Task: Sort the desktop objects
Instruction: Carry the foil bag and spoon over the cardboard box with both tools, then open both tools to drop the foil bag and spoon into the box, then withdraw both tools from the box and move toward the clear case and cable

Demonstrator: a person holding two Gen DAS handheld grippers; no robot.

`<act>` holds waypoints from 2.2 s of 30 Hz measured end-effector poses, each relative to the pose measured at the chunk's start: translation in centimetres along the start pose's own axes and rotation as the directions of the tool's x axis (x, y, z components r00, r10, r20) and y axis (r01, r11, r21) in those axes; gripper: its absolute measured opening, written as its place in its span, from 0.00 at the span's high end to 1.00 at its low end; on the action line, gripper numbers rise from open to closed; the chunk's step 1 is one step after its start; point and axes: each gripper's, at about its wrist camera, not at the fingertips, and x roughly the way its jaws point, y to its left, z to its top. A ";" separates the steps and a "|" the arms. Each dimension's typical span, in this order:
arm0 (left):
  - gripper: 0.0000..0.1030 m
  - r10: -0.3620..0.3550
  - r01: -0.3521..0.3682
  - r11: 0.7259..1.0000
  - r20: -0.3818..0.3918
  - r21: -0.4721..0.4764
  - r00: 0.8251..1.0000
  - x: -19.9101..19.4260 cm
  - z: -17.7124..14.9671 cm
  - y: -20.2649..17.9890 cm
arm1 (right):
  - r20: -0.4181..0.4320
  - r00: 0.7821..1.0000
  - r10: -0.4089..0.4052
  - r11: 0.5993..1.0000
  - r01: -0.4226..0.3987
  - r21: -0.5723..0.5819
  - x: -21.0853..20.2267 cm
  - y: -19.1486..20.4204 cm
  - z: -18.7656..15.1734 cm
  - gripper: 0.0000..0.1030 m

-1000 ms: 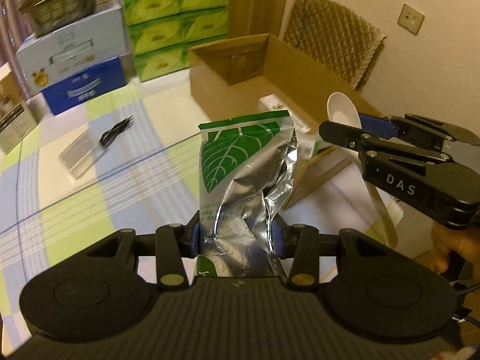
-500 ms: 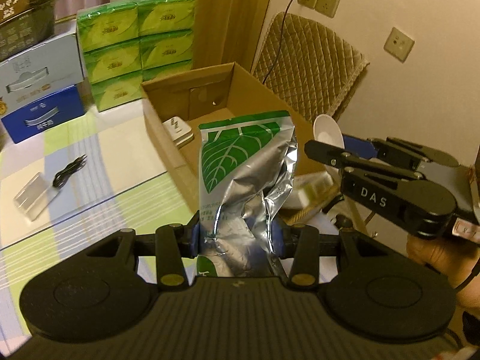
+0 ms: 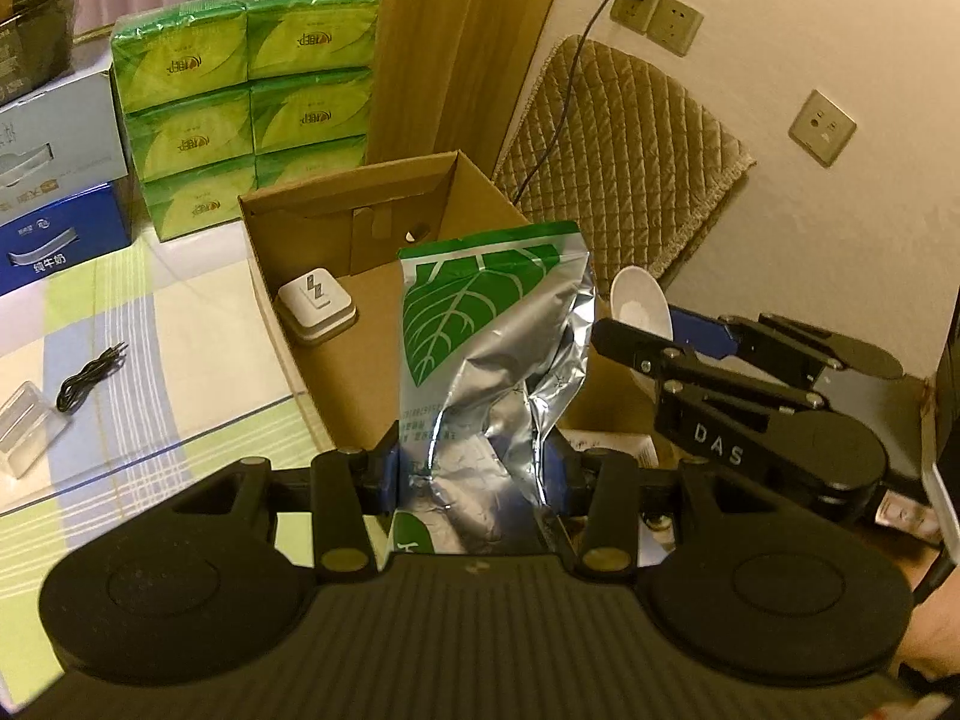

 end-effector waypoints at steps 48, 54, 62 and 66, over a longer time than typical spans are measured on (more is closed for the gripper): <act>0.40 0.077 -0.063 0.985 0.087 -0.160 0.993 -1.2 -2.6 7.3 | 0.018 0.999 0.036 0.999 -0.036 0.025 2.9 0.2 2.0 0.29; 0.31 0.105 -0.089 0.982 0.088 -0.167 0.991 -3.2 -4.8 7.7 | 0.004 0.999 0.043 0.999 -0.043 0.020 0.7 1.1 0.9 0.16; 0.08 0.146 -0.127 0.979 0.110 -0.159 0.983 -6.9 -7.7 7.9 | -0.045 0.996 0.080 0.997 -0.081 -0.019 -2.1 4.4 -0.7 0.02; 0.02 0.168 -0.152 0.981 0.123 -0.124 0.978 -8.9 -9.2 8.2 | -0.093 0.990 0.104 0.993 -0.108 -0.040 -2.9 6.2 -1.3 0.02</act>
